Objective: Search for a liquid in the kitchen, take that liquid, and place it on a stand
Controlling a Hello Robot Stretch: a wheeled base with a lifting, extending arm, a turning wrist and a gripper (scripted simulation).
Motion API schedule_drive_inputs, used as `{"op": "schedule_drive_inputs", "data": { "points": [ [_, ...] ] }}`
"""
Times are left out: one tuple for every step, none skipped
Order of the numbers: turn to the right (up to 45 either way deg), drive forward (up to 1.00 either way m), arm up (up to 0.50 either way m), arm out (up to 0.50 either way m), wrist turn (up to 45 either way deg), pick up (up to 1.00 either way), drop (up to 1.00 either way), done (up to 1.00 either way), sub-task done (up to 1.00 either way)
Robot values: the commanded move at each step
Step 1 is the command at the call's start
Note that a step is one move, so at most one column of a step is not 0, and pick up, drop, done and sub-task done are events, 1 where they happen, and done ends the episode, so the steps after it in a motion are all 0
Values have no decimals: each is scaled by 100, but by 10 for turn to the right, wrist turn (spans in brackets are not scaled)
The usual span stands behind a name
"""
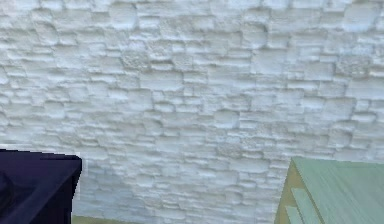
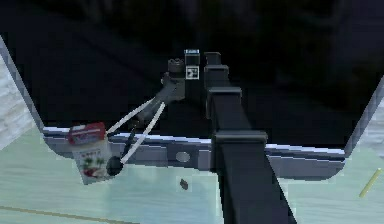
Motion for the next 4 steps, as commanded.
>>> {"op": "schedule_drive_inputs", "data": {
  "points": [
    [0,0,0,0,450,0,0,0,0],
    [0,0,0,0,450,0,0,0,0],
    [0,0,0,0,450,0,0,0,0],
    [0,0,0,0,0,0,100,0,0]
  ]
}}
